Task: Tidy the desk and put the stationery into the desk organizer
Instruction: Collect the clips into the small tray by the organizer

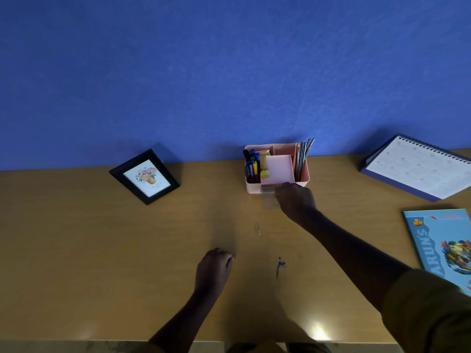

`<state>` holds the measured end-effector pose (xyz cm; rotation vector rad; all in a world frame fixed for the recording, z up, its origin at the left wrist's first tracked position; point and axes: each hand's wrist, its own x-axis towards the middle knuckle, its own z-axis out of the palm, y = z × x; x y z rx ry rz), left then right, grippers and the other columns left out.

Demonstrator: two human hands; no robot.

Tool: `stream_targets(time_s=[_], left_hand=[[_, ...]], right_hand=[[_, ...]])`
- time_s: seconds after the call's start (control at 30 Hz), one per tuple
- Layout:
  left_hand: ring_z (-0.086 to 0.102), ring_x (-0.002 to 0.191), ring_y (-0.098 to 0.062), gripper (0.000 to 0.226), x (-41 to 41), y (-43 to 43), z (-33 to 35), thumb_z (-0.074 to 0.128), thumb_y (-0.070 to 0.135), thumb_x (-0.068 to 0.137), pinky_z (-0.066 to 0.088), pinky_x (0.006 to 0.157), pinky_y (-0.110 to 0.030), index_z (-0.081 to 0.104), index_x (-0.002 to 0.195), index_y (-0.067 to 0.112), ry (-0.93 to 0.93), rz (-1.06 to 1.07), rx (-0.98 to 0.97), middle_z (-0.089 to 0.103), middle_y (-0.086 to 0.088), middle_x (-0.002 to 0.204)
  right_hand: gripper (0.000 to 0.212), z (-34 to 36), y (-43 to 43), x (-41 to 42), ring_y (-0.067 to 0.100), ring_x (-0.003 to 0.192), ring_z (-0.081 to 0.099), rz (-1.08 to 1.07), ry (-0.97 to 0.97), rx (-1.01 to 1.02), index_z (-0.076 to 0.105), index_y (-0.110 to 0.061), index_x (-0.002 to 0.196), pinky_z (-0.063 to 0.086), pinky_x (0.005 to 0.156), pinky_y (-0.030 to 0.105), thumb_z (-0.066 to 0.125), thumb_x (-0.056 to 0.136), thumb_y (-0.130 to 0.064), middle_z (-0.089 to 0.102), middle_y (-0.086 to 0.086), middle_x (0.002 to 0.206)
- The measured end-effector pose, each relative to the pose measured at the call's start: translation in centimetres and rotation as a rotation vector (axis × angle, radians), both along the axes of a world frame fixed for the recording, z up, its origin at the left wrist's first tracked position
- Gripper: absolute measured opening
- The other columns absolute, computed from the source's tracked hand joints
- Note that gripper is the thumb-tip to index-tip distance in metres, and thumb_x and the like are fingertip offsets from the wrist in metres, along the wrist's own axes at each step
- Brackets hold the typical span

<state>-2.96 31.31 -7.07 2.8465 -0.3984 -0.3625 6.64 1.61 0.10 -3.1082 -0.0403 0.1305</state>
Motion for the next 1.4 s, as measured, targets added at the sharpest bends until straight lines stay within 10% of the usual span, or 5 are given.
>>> stream_targets(time_s=[0.4, 0.6, 0.8, 1.07, 1.4], left_hand=[[0.067, 0.09, -0.019, 0.003, -0.8, -1.5, 0.2, 0.074, 0.021, 0.093, 0.054, 0.06, -0.032, 0.076, 0.091, 0.021, 0.143, -0.081, 0.162, 0.069, 0.001, 0.095], [0.068, 0.065, -0.022, 0.035, -0.7, -1.5, -1.2, 0.103, 0.01, 0.05, 0.051, 0.039, -0.03, 0.074, 0.068, 0.014, 0.064, -0.129, 0.211, 0.067, -0.003, 0.071], [0.072, 0.078, -0.023, 0.032, -0.5, -1.3, -1.5, 0.102, 0.015, 0.059, 0.056, 0.046, -0.033, 0.078, 0.081, 0.013, 0.116, -0.163, 0.259, 0.073, -0.004, 0.083], [0.066, 0.058, -0.028, 0.04, 0.1, -2.2, -0.8, 0.102, 0.0, 0.04, 0.05, 0.035, -0.032, 0.071, 0.065, 0.006, 0.078, -0.165, 0.245, 0.064, -0.011, 0.066], [0.067, 0.102, -0.02, 0.018, 1.0, -4.3, 1.5, 0.058, 0.025, 0.101, 0.055, 0.078, -0.036, 0.067, 0.115, 0.018, 0.15, -0.057, 0.018, 0.068, -0.001, 0.112]], right_hand=[[0.02, -0.1, -0.1, -0.8, 0.024, 0.087, 0.08, -0.064, -0.107, 0.069, 0.076, -0.012, 0.109, 0.068, 0.071, 0.042, 0.075, 0.099, -0.03, 0.079, 0.007, 0.106], [0.023, -0.3, 0.5, -3.8, 0.007, 0.064, 0.063, -0.092, -0.102, 0.2, 0.069, -0.02, 0.088, 0.058, 0.055, 0.026, 0.057, 0.107, -0.024, 0.07, -0.002, 0.086], [0.011, -0.9, 2.2, -7.8, 0.013, 0.089, 0.072, -0.075, -0.117, 0.267, 0.074, -0.02, 0.103, 0.063, 0.064, 0.031, 0.066, 0.103, -0.028, 0.073, -0.002, 0.104], [0.016, -2.3, 3.8, -10.5, 0.008, 0.075, 0.067, -0.046, -0.029, 0.322, 0.075, -0.023, 0.1, 0.059, 0.058, 0.027, 0.061, 0.105, -0.029, 0.071, -0.006, 0.099], [0.03, -2.6, 5.9, -11.4, 0.013, 0.105, 0.073, 0.049, 0.108, 0.432, 0.071, -0.027, 0.131, 0.061, 0.078, 0.031, 0.071, 0.101, -0.03, 0.073, -0.008, 0.123]])
